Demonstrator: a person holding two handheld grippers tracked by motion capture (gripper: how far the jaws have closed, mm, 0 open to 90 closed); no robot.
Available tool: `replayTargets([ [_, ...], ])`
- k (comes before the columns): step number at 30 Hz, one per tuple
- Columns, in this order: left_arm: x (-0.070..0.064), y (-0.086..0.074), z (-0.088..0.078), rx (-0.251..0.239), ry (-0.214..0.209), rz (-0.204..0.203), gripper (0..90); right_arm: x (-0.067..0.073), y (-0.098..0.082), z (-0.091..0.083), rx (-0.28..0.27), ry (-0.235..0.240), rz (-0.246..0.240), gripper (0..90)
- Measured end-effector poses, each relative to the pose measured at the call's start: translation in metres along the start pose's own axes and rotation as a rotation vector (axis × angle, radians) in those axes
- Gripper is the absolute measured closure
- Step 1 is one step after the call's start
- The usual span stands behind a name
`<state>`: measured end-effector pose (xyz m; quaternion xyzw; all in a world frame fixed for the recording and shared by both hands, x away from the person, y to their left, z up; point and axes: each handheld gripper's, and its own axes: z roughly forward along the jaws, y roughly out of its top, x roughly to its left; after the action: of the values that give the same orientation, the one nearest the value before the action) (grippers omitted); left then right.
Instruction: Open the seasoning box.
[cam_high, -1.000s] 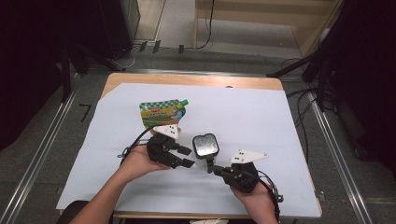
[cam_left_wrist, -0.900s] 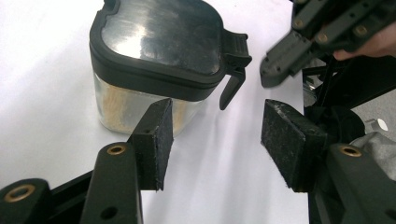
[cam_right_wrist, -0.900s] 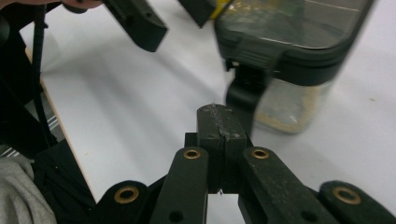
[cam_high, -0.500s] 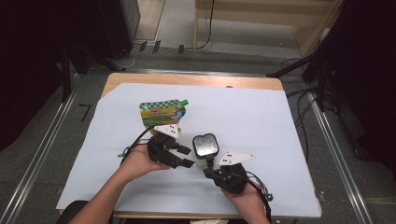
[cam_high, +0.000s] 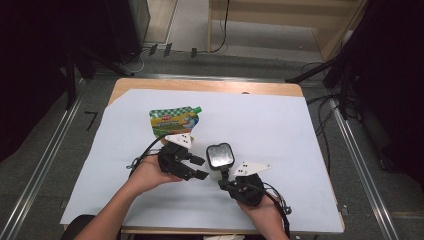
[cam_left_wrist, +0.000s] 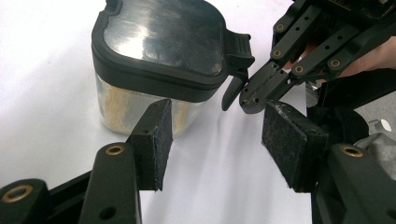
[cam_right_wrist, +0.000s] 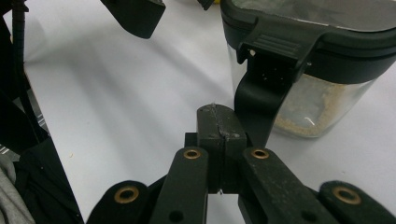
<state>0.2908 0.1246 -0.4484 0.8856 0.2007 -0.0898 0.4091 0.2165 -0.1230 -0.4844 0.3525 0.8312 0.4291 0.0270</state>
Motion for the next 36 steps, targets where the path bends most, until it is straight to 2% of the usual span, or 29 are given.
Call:
replayTargets([
  [11, 0.001, 0.0, 0.0, 0.005, 0.003, -0.006, 43.8, -0.009, -0.001, -0.005, -0.003, -0.026, 0.019, 90.0],
  [18, 0.001, 0.0, 0.001, 0.008, 0.006, -0.004, 43.5, -0.017, -0.002, -0.011, -0.008, -0.044, 0.047, 90.0],
  [24, 0.0, 0.0, 0.002, 0.016, 0.019, -0.006, 43.3, -0.029, -0.003, -0.019, -0.017, -0.067, 0.08, 90.0],
  [27, -0.001, 0.0, 0.003, 0.014, 0.03, 0.008, 43.3, -0.034, -0.004, -0.022, -0.019, -0.076, 0.091, 90.0],
  [30, -0.003, 0.001, 0.002, 0.001, 0.026, 0.014, 43.4, -0.04, -0.005, -0.025, -0.02, -0.087, 0.11, 90.0],
  [36, -0.001, 0.001, 0.004, 0.008, 0.03, 0.006, 43.5, -0.057, -0.006, -0.032, -0.019, -0.111, 0.141, 90.0],
])
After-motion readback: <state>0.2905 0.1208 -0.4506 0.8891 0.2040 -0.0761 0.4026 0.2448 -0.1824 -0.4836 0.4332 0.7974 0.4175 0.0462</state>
